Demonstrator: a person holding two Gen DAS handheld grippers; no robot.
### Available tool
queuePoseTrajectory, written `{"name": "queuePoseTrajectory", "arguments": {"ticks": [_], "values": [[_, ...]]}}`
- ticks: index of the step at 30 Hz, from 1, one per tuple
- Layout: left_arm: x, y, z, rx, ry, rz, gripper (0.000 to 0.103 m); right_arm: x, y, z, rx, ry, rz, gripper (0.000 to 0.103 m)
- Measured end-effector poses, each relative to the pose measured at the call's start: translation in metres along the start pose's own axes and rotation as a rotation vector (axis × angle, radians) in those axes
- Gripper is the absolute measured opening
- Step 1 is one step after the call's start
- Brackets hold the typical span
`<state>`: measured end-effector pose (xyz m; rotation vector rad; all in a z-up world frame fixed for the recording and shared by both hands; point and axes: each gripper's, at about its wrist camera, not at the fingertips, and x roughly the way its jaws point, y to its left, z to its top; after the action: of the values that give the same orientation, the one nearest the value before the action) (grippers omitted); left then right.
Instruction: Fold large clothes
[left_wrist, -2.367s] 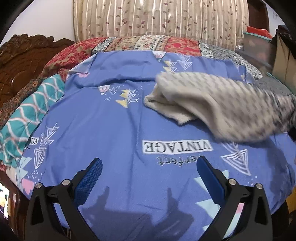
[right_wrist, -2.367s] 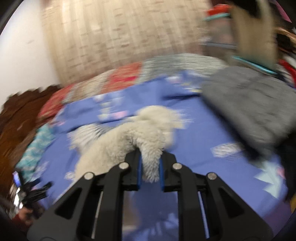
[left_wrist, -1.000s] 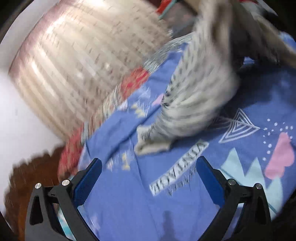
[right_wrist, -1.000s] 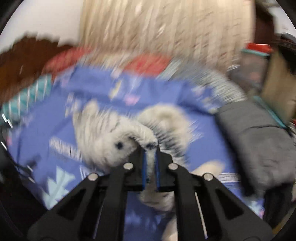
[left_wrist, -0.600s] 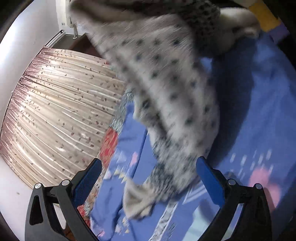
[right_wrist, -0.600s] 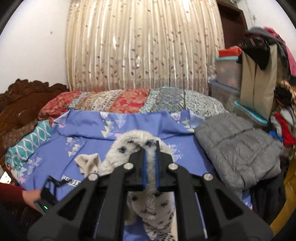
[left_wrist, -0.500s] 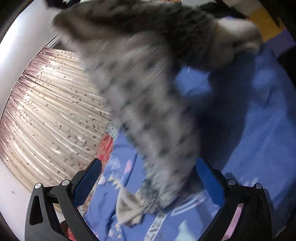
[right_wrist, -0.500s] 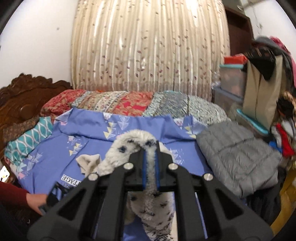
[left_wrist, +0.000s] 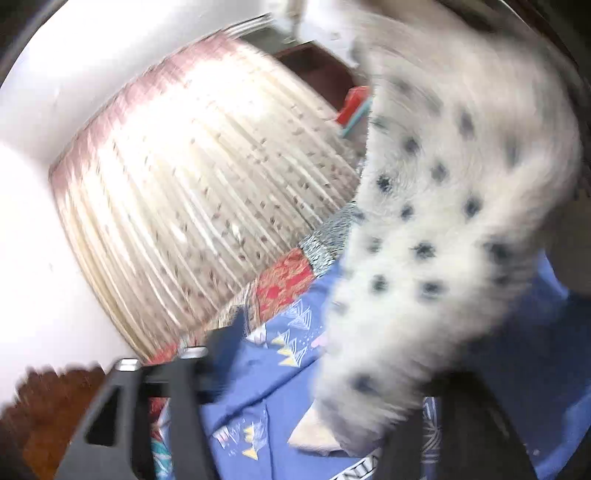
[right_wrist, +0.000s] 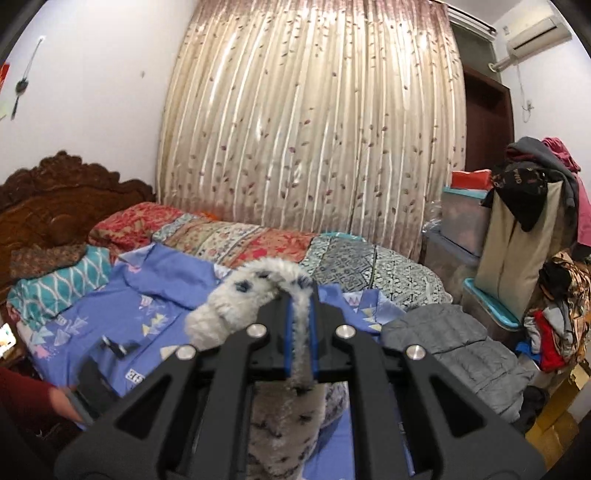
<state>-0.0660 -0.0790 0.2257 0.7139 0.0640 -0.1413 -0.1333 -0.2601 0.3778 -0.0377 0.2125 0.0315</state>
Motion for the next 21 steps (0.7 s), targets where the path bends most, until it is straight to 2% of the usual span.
{"name": "queuePoseTrajectory", "arguments": {"ticks": [2,4,7,12,15,17,18,21], "values": [[-0.005,0.042,0.009,-0.071,0.022,-0.010,0.039,-0.007,-0.003,0.008,0.026,-0.027,0.034,0.007],[-0.016,0.087,0.022,-0.142,0.014,-0.004,0.035,-0.015,-0.003,0.017,0.034,-0.056,0.065,0.007],[-0.039,0.136,0.044,-0.205,-0.037,0.019,0.034,-0.032,0.002,0.035,0.031,-0.102,0.113,0.007],[-0.093,0.209,0.086,-0.259,-0.150,0.108,0.034,-0.060,0.003,0.074,0.030,-0.202,0.191,0.007],[-0.118,0.229,0.114,-0.267,-0.191,0.123,0.034,-0.070,0.000,0.095,0.046,-0.247,0.222,0.006],[-0.130,0.244,0.128,-0.264,-0.217,0.135,0.034,-0.074,-0.004,0.110,0.063,-0.287,0.232,0.000],[-0.134,0.250,0.137,-0.258,-0.227,0.135,0.034,-0.075,-0.005,0.116,0.070,-0.300,0.236,0.000],[-0.126,0.251,0.140,-0.227,-0.202,0.115,0.034,-0.058,-0.003,0.130,0.082,-0.280,0.255,0.000]]}}
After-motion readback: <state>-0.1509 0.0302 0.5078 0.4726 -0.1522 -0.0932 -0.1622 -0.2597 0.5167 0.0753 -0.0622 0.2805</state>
